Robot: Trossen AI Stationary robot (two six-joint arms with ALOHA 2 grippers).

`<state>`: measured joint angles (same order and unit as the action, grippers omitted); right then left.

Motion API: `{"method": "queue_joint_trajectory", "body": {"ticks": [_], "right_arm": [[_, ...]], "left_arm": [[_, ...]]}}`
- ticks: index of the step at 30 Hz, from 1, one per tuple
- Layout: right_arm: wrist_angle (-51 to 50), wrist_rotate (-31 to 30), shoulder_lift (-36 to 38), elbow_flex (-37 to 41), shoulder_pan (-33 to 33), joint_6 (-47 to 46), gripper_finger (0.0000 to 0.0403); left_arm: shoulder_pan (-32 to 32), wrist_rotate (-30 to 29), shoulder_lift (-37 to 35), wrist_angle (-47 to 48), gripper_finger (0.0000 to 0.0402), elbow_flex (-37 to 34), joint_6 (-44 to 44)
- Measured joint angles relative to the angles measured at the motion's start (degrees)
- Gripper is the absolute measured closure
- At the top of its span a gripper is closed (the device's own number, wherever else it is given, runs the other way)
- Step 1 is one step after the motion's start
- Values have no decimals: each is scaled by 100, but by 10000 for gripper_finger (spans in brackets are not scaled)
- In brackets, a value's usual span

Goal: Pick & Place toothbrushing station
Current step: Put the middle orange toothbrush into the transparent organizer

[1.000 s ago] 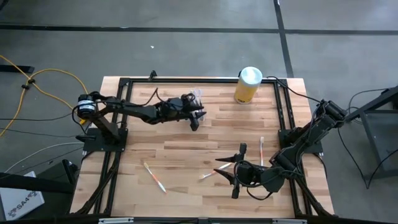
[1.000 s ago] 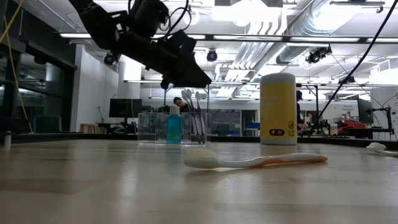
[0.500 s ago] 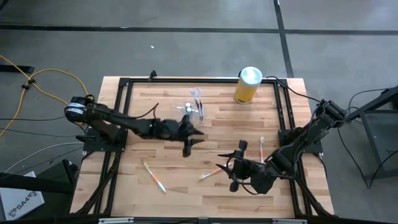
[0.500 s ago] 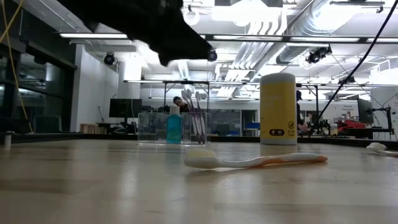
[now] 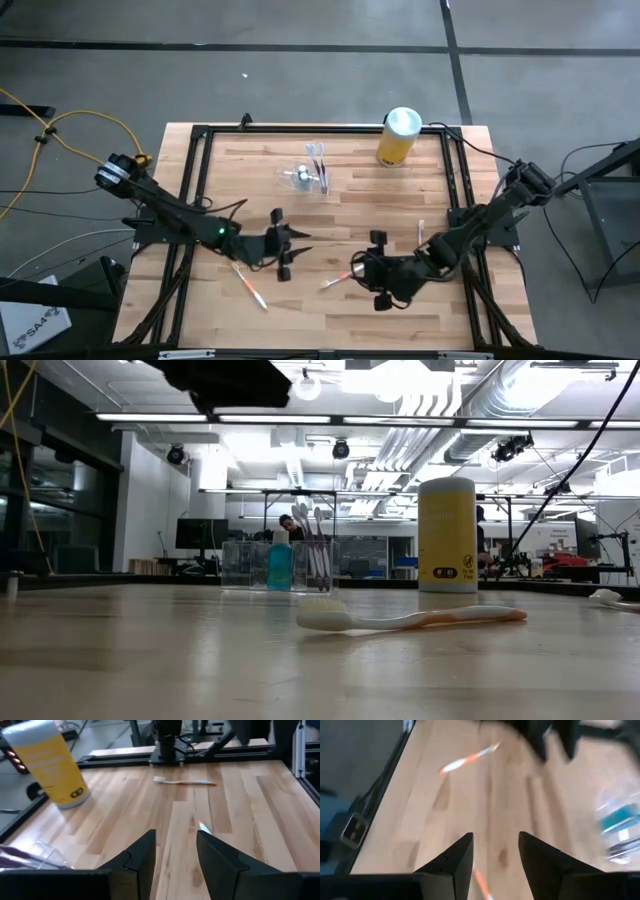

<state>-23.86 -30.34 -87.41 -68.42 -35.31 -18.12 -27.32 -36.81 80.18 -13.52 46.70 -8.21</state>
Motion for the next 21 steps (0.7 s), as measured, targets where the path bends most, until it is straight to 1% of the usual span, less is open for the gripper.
{"method": "queue_joint_trajectory", "body": {"ticks": [2, 5, 8, 13, 21], "right_arm": [[-86, 491, -94, 0, 133, 32, 254], [-137, 1185, -293, -4, 364, 68, 254], [-331, 1589, -600, 6, 510, 178, 254], [-419, 1573, -962, 4, 590, 540, 254], [-571, 1727, -1439, 0, 586, 756, 254]], "left_arm": [[-172, -296, 0, 7, 266, 0, -54], [-373, -583, 0, 4, 266, 0, -143], [-514, -706, 0, 4, 266, 0, -258], [-614, -704, 0, 26, 266, 0, -361], [-627, -703, 0, 112, 266, 0, -564]]}}
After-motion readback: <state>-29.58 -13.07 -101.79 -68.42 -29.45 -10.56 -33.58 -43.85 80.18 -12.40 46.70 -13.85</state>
